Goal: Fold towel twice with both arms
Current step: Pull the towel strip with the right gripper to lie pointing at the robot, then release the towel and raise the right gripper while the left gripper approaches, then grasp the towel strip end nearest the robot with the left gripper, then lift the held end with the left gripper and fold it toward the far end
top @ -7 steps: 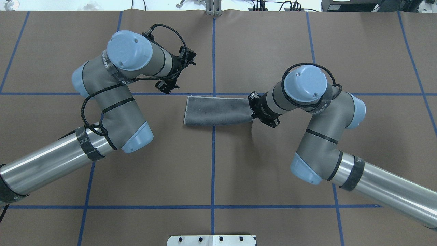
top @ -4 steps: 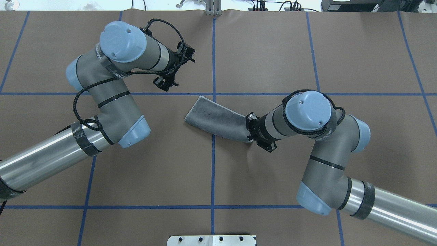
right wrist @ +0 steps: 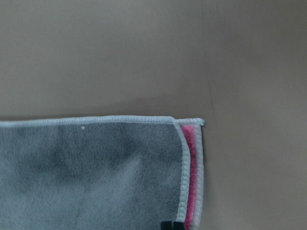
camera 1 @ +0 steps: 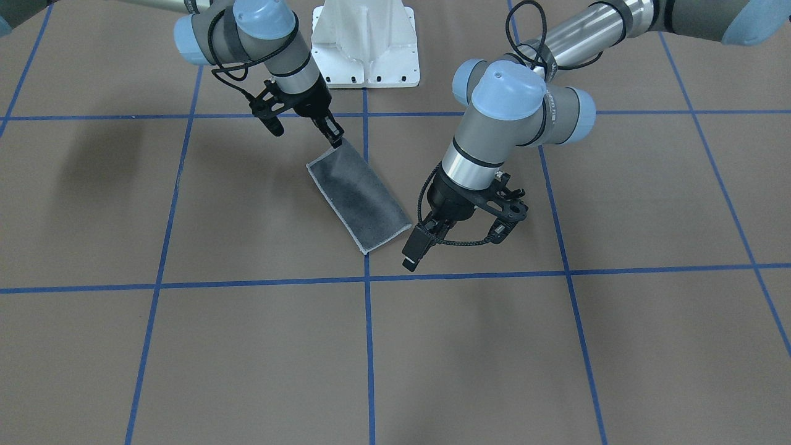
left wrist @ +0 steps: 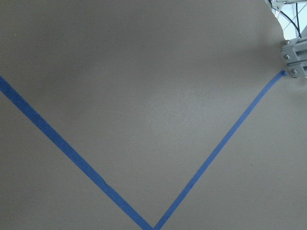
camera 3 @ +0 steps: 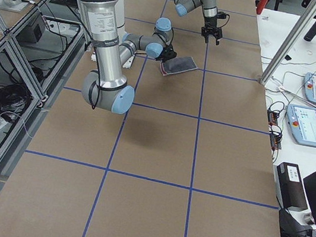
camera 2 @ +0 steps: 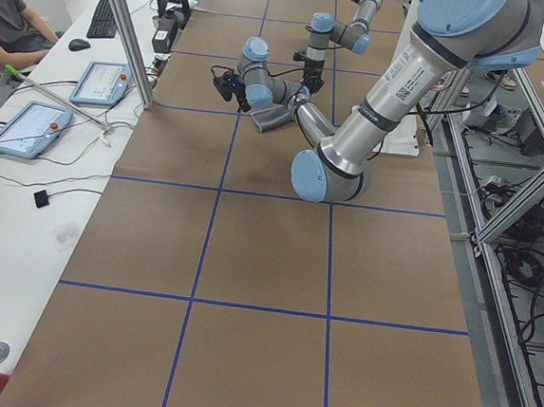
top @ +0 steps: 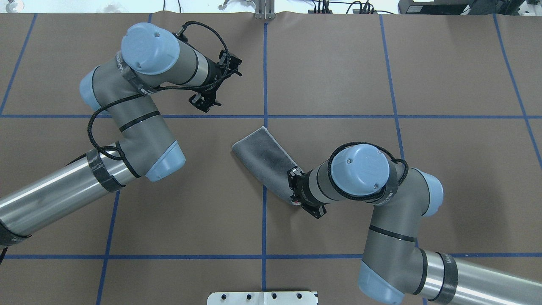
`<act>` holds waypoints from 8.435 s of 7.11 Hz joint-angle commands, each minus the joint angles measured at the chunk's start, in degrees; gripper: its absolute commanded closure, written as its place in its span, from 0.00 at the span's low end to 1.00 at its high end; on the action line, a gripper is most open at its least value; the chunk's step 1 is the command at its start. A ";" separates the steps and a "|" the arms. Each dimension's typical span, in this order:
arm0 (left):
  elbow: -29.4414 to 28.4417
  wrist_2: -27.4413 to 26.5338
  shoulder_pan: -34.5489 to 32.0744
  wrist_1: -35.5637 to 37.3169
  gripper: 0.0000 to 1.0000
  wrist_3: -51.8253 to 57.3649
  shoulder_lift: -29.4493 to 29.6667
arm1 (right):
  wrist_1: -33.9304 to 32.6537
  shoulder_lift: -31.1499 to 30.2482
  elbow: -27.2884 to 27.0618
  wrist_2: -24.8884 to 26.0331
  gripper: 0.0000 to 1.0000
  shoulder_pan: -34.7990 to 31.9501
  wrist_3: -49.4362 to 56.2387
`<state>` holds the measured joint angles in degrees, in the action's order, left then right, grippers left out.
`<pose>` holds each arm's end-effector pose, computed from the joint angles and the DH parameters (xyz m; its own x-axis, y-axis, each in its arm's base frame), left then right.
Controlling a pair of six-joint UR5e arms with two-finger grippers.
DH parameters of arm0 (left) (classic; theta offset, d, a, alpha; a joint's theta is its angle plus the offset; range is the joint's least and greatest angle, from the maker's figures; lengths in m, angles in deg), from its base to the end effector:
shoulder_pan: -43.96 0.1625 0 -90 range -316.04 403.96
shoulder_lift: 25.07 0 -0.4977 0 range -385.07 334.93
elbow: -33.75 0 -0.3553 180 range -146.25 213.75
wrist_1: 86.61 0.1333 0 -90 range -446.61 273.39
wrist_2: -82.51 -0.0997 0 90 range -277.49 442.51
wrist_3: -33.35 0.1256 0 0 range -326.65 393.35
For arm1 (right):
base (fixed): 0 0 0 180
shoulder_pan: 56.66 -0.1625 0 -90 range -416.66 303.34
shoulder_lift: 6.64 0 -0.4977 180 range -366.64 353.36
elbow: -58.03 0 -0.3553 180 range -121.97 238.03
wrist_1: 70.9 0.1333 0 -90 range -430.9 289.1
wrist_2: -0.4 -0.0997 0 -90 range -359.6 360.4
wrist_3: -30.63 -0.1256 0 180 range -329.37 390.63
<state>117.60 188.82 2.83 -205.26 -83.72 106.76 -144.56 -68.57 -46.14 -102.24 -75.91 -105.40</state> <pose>0.5173 -0.5819 0.2885 0.0900 -0.6585 -0.7472 0.5409 0.6623 -0.5185 -0.5824 -0.3154 0.3416 0.2371 0.8266 0.5104 -0.4552 0.5586 -0.6934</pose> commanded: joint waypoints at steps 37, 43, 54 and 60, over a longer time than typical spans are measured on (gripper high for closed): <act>16.26 -13.68 20.05 0.88 1.00 -10.99 -9.75 | -3.24 -0.21 0.19 -6.69 0.00 -13.88 7.71; 8.46 -13.33 13.81 0.53 1.00 -10.55 -3.87 | -3.24 -1.70 0.19 -6.52 0.00 -13.97 9.29; -15.27 -11.65 8.08 -7.81 0.98 -10.11 9.13 | -3.24 -2.14 -0.07 -5.99 0.00 -13.88 9.56; -14.26 0.41 1.25 -7.56 0.00 -7.56 9.87 | -2.89 -1.97 0.54 -2.85 0.00 -12.40 9.38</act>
<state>101.25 183.04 6.62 -213.11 -91.75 118.42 -147.66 -71.22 -46.31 -107.16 -89.39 -95.88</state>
